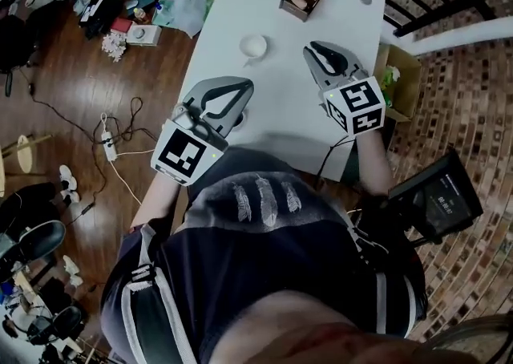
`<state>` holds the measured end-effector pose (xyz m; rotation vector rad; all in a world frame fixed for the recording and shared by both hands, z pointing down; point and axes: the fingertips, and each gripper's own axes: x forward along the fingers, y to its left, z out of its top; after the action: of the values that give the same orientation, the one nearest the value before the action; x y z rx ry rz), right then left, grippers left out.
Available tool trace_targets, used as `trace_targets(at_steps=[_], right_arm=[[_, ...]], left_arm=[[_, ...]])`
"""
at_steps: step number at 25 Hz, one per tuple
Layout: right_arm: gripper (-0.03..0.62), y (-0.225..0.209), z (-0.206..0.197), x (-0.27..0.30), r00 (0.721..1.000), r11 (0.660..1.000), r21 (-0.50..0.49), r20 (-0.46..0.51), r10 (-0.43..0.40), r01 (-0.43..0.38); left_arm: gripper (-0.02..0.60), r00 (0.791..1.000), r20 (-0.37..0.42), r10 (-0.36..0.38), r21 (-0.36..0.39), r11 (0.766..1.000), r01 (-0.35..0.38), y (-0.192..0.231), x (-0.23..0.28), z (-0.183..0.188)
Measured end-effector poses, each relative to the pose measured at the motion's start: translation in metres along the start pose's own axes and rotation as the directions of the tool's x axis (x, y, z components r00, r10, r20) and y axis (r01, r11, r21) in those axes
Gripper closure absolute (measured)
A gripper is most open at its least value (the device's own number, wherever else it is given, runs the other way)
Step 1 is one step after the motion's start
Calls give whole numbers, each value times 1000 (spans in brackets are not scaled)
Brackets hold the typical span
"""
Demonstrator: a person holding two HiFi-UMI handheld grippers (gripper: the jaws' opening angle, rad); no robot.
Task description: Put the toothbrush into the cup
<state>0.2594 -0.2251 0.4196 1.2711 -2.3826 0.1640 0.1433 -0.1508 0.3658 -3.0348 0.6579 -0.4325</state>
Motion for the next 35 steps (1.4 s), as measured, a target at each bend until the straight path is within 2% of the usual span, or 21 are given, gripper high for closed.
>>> trace_targets(at_steps=[2,3,9,14,17,27,28,29,31,35], right_arm=[[480,-26,-2,18,999,998,-53,-15,-31,30],[459,-37,-5,28,998,996,-80,-28,-48,46],[421,-87,-27,83,984,966,-242,-128,-124,90],[421,-100,-48,123,952,885,-464,-263,-160,20],[421,-101,-56,142,944,884,-468,-289,-162,9],[422,-111,-70,169,925,923,-382,-335,-179,40],[428,-112,-69,170,927,925,-376,-328,-181,48],[490,-112,-68,171,929,925,-376,-319,-187,57],[530,-113,-67,173,930,920,-385,-309,-200,70],[530,-114,-68,171,927,923,-377,-314,-205,76]], left_arm=[[584,1000,-8,10,8,1000,-10,3,1,2],[584,1000,-16,13,11,1000,-13,5,1,2],[584,998,-41,49,8,999,-49,11,-2,1],[584,996,-30,78,13,997,-78,10,-5,5],[584,995,-26,97,-1,995,-97,10,-13,1],[584,989,-30,147,-16,989,-148,18,-33,-3],[584,988,-30,152,-17,988,-152,18,-35,-3],[584,987,-32,155,-19,988,-156,19,-37,-4],[584,987,-39,159,-21,987,-160,19,-40,-6],[584,986,-41,161,-20,987,-162,20,-41,-5]])
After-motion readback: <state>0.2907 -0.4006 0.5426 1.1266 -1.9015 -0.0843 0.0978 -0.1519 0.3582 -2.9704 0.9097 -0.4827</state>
